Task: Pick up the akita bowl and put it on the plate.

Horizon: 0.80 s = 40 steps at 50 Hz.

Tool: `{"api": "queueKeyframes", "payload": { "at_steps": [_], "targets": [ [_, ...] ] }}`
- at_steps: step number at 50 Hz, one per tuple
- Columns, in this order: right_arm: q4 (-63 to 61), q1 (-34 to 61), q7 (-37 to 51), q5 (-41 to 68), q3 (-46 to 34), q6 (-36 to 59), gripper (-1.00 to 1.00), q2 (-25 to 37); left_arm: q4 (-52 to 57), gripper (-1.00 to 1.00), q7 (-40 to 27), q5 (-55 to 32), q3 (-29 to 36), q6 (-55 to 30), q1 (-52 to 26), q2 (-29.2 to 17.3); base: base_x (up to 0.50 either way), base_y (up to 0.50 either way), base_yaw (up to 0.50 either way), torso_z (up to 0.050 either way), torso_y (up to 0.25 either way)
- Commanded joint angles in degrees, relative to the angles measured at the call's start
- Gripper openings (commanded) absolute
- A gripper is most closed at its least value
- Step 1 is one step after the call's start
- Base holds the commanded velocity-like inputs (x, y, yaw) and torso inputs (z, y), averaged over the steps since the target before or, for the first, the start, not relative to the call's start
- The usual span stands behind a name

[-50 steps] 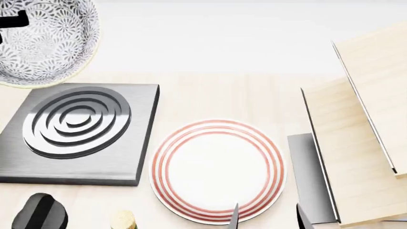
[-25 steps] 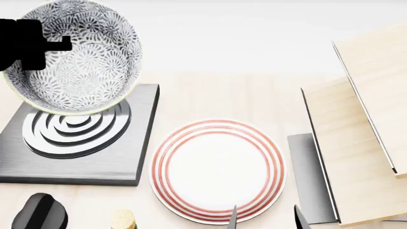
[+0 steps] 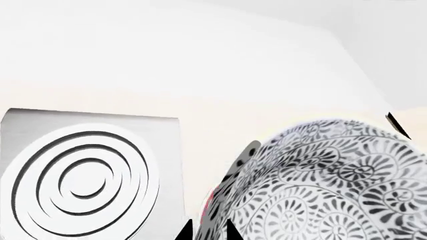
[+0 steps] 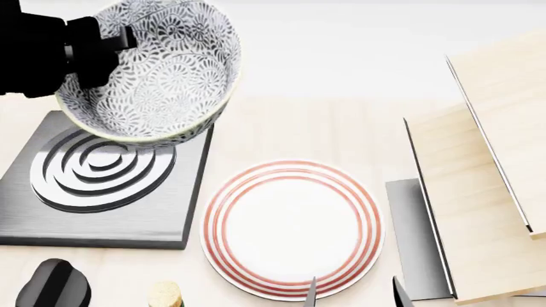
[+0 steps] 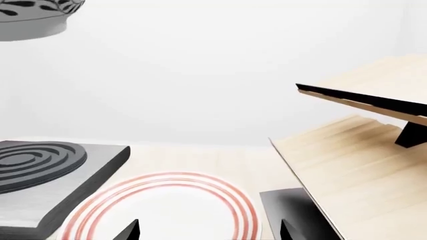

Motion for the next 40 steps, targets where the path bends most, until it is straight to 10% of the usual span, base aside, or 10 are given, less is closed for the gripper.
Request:
{"api": "queueKeyframes", "payload": {
  "at_steps": [1,40],
  "targets": [
    [0.2,0.0,0.0,0.2,-0.2,-0.2,1.00,0.0,-4.9,-1.00,4.9,0.6,-0.7,2.8,-0.6,2.2,0.00,0.00,0.00,0.000,0.000],
    [1.3,0.4,0.0,0.7,-0.4,-0.5,1.00,0.2,-15.7,-1.00,15.2,9.2,13.0,11.5,-4.2,10.2,0.00,0.00,0.00,0.000,-0.086]
  ]
}}
